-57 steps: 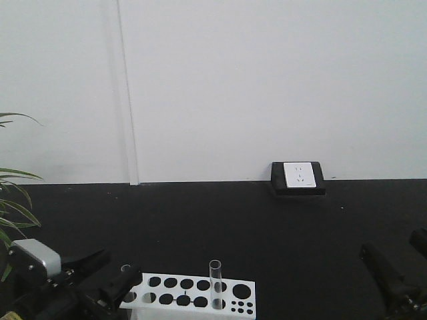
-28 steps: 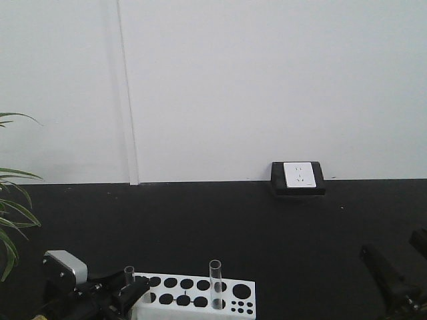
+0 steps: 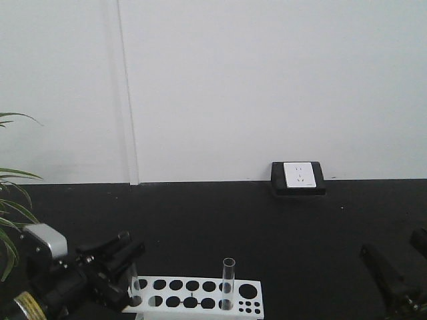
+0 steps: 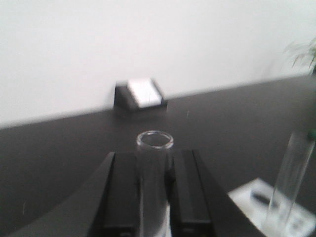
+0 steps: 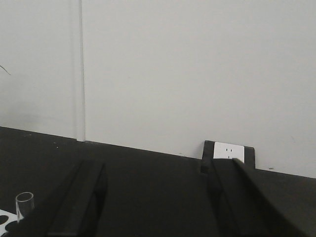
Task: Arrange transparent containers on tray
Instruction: 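Close both grippers around the tops of the two test tubes, then lift both test tubes up out of the white rack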
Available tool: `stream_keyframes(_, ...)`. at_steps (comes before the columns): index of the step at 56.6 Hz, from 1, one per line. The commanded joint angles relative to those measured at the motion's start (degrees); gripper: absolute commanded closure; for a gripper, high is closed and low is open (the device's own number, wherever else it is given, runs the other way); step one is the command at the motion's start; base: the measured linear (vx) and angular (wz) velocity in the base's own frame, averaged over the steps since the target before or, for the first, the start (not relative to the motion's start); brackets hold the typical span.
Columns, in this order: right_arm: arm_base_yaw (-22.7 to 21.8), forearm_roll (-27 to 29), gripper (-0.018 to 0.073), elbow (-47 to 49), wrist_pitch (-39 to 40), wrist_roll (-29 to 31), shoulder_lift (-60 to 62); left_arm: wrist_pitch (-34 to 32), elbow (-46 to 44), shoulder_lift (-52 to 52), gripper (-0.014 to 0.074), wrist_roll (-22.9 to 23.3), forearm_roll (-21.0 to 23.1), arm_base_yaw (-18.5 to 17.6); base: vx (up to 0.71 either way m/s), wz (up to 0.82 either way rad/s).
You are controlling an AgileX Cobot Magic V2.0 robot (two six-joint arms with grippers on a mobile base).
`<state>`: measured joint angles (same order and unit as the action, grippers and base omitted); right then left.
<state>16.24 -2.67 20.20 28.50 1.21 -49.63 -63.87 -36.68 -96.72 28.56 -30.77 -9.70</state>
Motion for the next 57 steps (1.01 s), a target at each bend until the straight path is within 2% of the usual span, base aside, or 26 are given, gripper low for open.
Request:
stream_keyframes(1,0.1,-0.9,0.0068,1.7,4.5,0.4,0.3,-1.9,-3.5,8.1,0.06,3.2,1.2,0.0,0.0,0.0)
stream_keyframes(5,0.1,-2.3,0.0068,1.7,3.4,-0.6,0.3,5.4,-6.4,13.0,0.0599,4.8,1.2,0.0,0.0,0.0)
stream_keyframes(10,0.4,-7.5,0.0068,1.7,0.9,-4.0,0.0,17.5,-10.9,20.1,0.0597,7.5,0.3,0.0,0.0,0.0)
stream_keyframes(16,1.9,-16.4,0.0068,1.7,-0.5,-11.4,-3.1,26.9,-15.0,27.7,0.0597,11.1,-5.7,0.0,0.0,0.0)
stream_keyframes(21,3.9,-22.8,0.0068,1.7,2.1,-17.3,-7.7,29.6,-16.2,32.7,0.0597,13.9,-12.0,0.0,0.0,0.0)
stream_keyframes(26,5.6,-27.7,0.0068,1.7,7.9,-20.6,-14.2,32.1,-16.2,36.7,0.0597,17.5,-17.4,0.0,0.0,0.0)
stream_keyframes(30,6.4,-28.9,0.0068,1.8,14.2,-21.0,-19.5,34.4,-16.1,39.5,0.0597,22.2,-21.6,0.0,0.0,0.0)
stream_keyframes(36,6.7,-27.8,0.0068,2.9,21.7,-20.9,-27.1,37.0,-16.1,42.7,0.0597,28.5,-26.2,0.0,0.0,0.0)
stream_keyframes(40,6.7,-27.3,0.0068,4.4,24.9,-20.9,-31.3,38.0,-16.1,44.0,0.0597,29.4,-27.8,0.0,0.0,0.0)
stream_keyframes(46,6.7,-29.8,0.0068,7.7,28.9,-20.9,-36.7,39.1,-16.1,45.1,0.0597,30.6,-28.3,0.0,0.0,0.0)
stream_keyframes(50,6.7,-30.3,0.0068,9.9,29.5,-21.0,-39.2,39.3,-16.1,45.5,0.0597,32.0,-28.6,0.0,0.0,0.0)
stream_keyframes(57,6.7,-29.9,0.0068,14.2,29.5,-21.0,-43.3,39.5,-16.1,45.5,0.0597,31.9,-28.7,0.0,0.0,0.0)
